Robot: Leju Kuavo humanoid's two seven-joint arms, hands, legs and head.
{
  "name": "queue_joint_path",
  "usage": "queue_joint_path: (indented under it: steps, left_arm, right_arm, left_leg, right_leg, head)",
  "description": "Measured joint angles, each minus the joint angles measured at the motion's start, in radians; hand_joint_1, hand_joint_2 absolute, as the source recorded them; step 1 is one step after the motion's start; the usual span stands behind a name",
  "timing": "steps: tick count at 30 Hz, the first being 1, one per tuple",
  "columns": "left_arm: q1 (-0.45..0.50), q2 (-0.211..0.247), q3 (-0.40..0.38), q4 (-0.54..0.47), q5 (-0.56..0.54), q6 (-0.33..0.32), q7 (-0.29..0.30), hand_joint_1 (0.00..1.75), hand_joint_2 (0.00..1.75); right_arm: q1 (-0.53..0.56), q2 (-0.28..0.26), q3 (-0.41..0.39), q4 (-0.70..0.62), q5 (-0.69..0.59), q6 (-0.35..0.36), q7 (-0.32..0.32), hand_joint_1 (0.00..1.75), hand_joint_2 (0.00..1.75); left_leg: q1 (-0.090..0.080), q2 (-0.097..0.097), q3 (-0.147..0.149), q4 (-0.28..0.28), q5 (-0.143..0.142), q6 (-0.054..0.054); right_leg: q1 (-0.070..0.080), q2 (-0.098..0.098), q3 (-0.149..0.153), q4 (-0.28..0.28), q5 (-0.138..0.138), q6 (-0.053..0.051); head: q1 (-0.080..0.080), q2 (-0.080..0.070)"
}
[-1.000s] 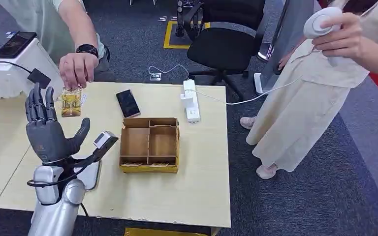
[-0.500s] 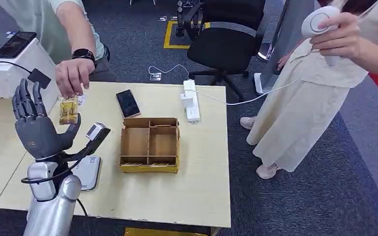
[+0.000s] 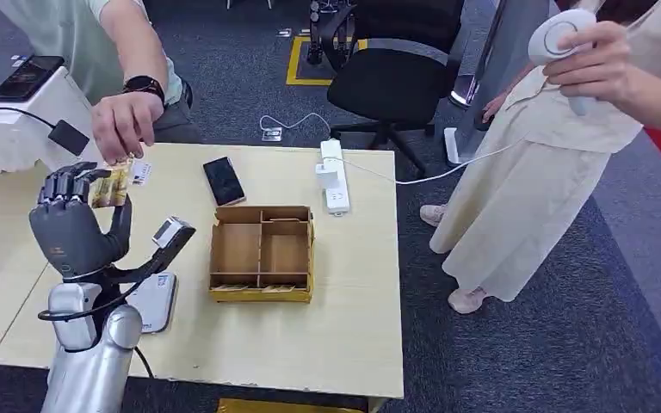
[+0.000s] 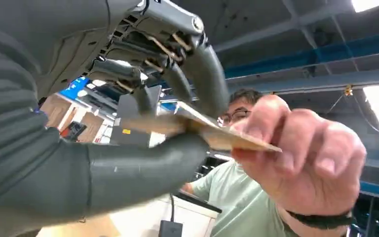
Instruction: Pass the card to the sensor for recognition and then transmit it.
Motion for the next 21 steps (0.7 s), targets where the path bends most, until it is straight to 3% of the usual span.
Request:
queue_joint_path:
  steps: [2, 4, 18, 21]
  left_arm:
    - [-0.001, 0.0, 0.0, 0.0, 0.0, 0.0, 0.0, 1.54, 1.75]
    - [-0.004, 0.0, 0.0, 0.0, 0.001, 0.0, 0.0, 1.75, 1.75]
    - [-0.004, 0.0, 0.0, 0.0, 0.0, 0.0, -0.002, 1.75, 1.75]
    - [-0.004, 0.007, 0.0, 0.003, 0.029, 0.0, 0.022, 1.75, 1.75]
  right_arm:
    - [0.0, 0.0, 0.001, 0.0, 0.0, 0.0, 0.0, 0.0, 0.0]
    - [0.0, -0.001, 0.002, 0.0, 0.0, 0.0, 0.0, 0.0, 0.0]
    - [-0.003, -0.002, 0.003, 0.002, -0.005, 0.0, 0.0, 0.0, 0.0]
    - [-0.003, -0.002, 0.003, 0.003, -0.007, 0.0, 0.0, 0.0, 0.0]
  left_leg:
    - [0.0, 0.0, 0.0, 0.0, 0.0, 0.0]
    - [0.0, 0.0, 0.0, 0.0, 0.0, 0.0]
    - [0.0, 0.0, 0.0, 0.0, 0.0, 0.0]
    - [0.0, 0.0, 0.0, 0.0, 0.0, 0.0]
  right_leg:
    - [0.0, 0.0, 0.0, 0.0, 0.0, 0.0]
    - [0.0, 0.0, 0.0, 0.0, 0.0, 0.0]
    - [0.0, 0.0, 0.0, 0.0, 0.0, 0.0]
    - [0.0, 0.0, 0.0, 0.0, 0.0, 0.0]
  head:
    - [0.0, 0.0]
    - [0.0, 0.0]
    - [0.0, 0.0]
    - [0.0, 0.0]
